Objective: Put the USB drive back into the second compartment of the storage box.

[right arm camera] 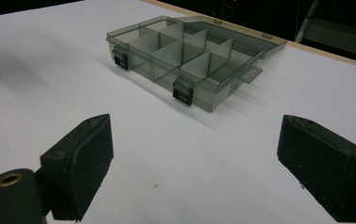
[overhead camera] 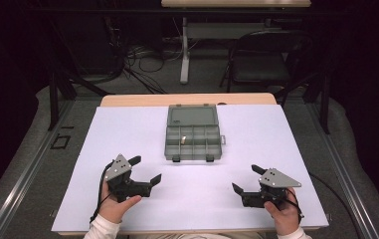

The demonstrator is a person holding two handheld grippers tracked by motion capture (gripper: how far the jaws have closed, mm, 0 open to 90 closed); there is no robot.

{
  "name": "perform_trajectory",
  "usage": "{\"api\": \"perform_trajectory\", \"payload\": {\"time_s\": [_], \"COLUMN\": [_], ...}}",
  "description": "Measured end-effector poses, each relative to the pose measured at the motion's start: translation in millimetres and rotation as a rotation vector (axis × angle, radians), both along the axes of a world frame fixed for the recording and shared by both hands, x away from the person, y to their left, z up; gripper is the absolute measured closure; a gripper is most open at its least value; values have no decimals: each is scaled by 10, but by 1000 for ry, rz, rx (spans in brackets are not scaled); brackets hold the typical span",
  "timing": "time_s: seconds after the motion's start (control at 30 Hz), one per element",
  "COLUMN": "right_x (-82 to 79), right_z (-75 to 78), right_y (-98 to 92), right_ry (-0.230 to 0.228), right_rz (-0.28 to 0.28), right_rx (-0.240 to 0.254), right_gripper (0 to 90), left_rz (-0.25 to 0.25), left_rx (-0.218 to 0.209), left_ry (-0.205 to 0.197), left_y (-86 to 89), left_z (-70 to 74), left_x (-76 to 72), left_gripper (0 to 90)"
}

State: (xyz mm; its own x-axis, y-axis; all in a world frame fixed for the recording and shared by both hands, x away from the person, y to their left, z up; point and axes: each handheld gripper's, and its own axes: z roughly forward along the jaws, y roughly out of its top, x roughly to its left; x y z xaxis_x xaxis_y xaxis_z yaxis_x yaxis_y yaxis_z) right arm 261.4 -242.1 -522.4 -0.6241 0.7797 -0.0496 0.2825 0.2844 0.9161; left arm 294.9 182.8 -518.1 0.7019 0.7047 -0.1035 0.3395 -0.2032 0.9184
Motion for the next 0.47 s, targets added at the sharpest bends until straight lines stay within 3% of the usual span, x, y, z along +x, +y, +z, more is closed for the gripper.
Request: {"api": "perform_trajectory", "payload": {"time_s": [0.1,0.47], "right_x": [5,40], "right_z": [-8,-37], "right_y": [7,-23], "right_ry": [3,18], "right_rz": [4,-8], "right_rx": [-5,-8], "right_gripper": [105,105], "left_rz": [10,32], "left_rx": [29,21], "left_ry": [-11,25], "left_y": [14,69], "left_z": [-54,-137], "left_x": [12,83], "left_gripper": [10,10]}}
